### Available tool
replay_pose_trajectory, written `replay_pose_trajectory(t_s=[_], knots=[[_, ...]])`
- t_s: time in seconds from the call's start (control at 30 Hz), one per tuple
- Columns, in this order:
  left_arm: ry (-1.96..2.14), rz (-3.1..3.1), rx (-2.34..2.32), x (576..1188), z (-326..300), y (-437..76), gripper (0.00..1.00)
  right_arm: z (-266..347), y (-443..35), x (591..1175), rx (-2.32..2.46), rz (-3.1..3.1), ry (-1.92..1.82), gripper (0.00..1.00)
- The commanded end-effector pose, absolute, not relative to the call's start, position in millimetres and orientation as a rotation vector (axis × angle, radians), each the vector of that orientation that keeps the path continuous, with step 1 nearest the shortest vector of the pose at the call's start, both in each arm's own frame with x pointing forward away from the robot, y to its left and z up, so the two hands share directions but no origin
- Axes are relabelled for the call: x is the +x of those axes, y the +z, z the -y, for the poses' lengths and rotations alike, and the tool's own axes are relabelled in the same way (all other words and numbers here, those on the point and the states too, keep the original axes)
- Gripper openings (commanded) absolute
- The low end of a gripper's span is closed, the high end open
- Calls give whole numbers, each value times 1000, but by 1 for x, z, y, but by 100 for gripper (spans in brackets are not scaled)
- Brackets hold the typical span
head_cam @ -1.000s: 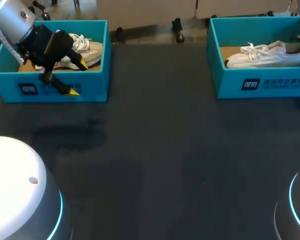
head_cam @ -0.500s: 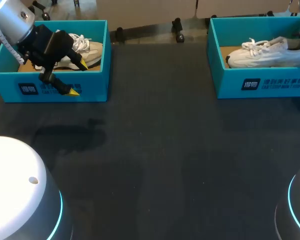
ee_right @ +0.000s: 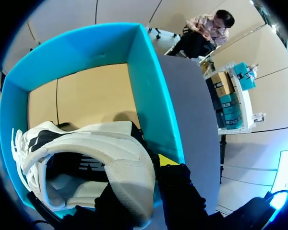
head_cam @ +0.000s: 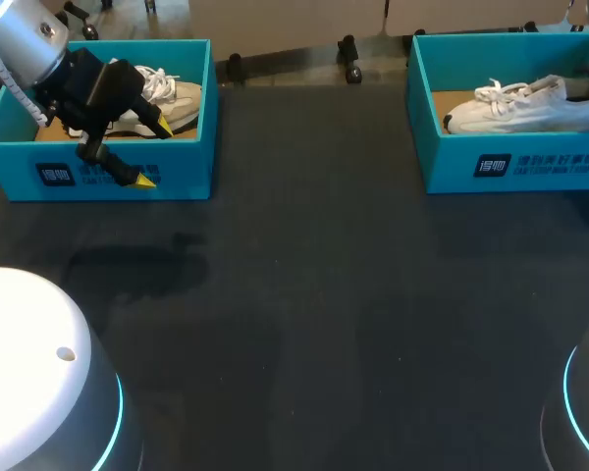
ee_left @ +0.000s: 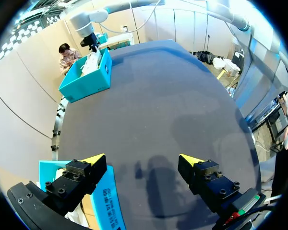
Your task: Take the shoe out of the shoebox, open the shoe tongue, remove and reinsert the insole, then place the shoe into the shoebox
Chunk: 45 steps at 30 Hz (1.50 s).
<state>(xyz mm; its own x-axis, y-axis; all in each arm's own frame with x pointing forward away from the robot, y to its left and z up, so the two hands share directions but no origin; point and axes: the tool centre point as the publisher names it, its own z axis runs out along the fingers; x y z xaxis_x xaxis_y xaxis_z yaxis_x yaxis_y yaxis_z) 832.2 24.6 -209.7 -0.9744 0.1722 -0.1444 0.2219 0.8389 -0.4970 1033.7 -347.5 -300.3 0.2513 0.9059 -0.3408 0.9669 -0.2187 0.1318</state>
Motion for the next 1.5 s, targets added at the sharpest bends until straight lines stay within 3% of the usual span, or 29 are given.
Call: replay_pose_trajectory(t_s=[0.03, 1.5], knots=[[-805, -2925, 316, 833, -25, -210, 100, 346, -296, 1025, 2203, -1726, -261, 0], [-805, -2925, 316, 833, -25, -210, 100, 344, -356, 1019, 2237, -1792, -278, 0]])
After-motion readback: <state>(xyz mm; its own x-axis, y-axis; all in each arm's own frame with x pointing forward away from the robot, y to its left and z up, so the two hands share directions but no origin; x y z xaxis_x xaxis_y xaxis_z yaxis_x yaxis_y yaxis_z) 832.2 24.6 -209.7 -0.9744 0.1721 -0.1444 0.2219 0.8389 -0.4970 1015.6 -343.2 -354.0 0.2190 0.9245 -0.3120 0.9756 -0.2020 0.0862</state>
